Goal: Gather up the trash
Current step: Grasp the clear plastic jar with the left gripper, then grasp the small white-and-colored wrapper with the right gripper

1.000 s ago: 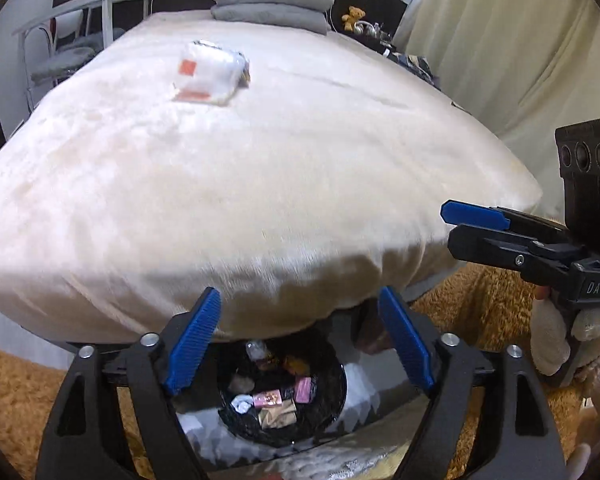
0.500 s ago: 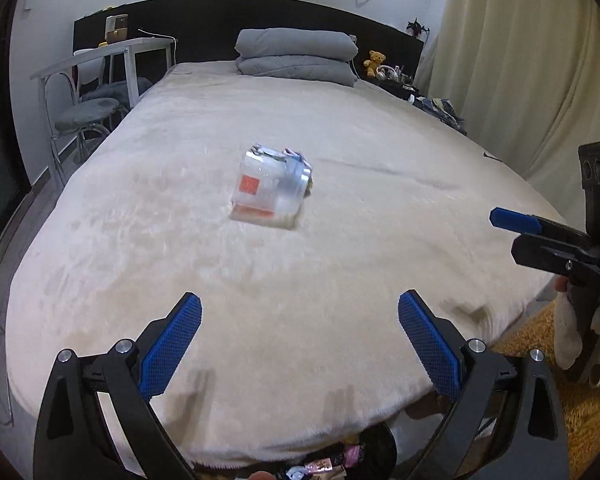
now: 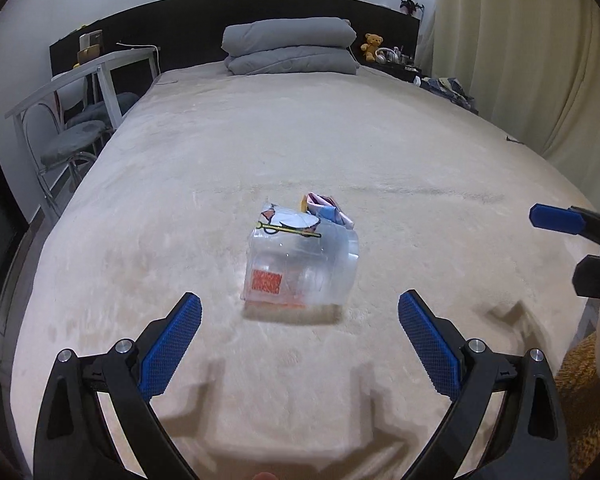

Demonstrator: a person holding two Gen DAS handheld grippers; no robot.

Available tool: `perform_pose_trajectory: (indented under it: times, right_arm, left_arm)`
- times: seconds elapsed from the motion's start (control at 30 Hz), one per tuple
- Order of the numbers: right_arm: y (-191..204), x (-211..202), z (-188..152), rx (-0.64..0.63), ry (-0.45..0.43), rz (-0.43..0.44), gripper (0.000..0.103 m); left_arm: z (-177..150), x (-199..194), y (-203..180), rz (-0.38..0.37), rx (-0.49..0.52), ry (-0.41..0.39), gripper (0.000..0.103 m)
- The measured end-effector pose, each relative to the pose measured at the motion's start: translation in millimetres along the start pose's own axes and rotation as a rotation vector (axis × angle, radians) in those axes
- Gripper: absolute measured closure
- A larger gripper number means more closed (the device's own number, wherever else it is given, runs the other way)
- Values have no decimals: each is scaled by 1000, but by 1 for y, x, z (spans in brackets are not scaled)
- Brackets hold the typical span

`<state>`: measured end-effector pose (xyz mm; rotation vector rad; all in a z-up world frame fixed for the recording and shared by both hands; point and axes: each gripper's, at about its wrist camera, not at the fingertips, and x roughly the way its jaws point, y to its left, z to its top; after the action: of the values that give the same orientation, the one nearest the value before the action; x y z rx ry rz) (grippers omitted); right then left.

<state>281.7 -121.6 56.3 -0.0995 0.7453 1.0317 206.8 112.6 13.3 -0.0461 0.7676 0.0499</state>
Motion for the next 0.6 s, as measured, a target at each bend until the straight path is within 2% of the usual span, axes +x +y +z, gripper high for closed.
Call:
perform_pose_trajectory:
  times: [0.17, 0.33, 0.37, 0.4, 0.43, 0.6]
  right_arm:
    - [-10, 7, 6, -9, 3, -8, 5]
    - [-25, 12, 5, 53, 27, -9, 4]
    - [-26, 13, 5, 57, 27, -11, 4]
    - [-26, 12, 5, 56, 21, -16, 4]
    - [-26, 11, 5, 50, 9, -28, 4]
    - [-33, 17, 0, 72, 26, -57, 4]
  left_arm:
    - [14, 36, 5, -3, -15, 56, 6]
    - [18, 62, 6, 33, 4, 93, 8]
    - [19, 64, 7, 18, -1, 90, 9]
    - [20, 66, 8, 1, -2, 86, 15]
    - [20, 67, 8, 0, 3, 93, 32]
    - [17, 62, 9, 13, 0, 91, 31]
